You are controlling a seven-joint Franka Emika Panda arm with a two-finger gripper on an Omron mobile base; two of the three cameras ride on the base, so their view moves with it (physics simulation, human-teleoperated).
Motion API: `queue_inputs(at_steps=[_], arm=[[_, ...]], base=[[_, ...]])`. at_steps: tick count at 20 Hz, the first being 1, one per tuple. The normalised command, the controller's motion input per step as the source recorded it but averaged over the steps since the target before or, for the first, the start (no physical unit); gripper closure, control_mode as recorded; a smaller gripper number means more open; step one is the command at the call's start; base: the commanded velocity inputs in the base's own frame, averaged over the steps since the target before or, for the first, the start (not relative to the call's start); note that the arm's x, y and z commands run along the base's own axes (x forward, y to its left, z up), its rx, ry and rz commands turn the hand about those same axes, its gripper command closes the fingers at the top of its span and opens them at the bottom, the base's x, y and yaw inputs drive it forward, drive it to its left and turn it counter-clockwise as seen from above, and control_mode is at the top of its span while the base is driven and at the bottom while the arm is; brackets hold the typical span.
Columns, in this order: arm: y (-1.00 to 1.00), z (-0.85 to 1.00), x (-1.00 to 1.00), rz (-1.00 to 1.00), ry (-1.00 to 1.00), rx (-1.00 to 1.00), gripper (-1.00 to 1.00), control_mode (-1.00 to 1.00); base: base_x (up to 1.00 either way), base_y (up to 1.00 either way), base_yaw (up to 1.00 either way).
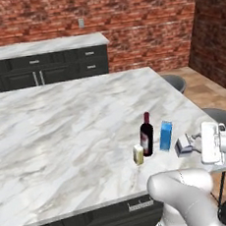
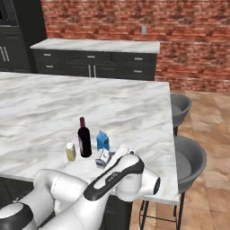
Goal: Move the drinks to the dining counter.
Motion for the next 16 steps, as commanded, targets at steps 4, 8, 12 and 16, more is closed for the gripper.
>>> queue_inputs(at_steps=[4,8,12,16], arm=[[-0.25,-0.39,0.58,0.00,0.12,-0.01,1.00,-1.00],[-0.01,-0.03,0.23,0.00,0.18,-0.08,1.00,-1.00],[0.00,-0.03,0.04,0.00,0.07,-0.10,1.00,-1.00],[0.00,-0.30,0.28,-0.03,0.00,-0.03,1.00,-1.00]], base=[[0.00,0.00,0.00],[0.00,0.00,0.00],[0.00,0.00,0.00],[0.00,0.00,0.00]])
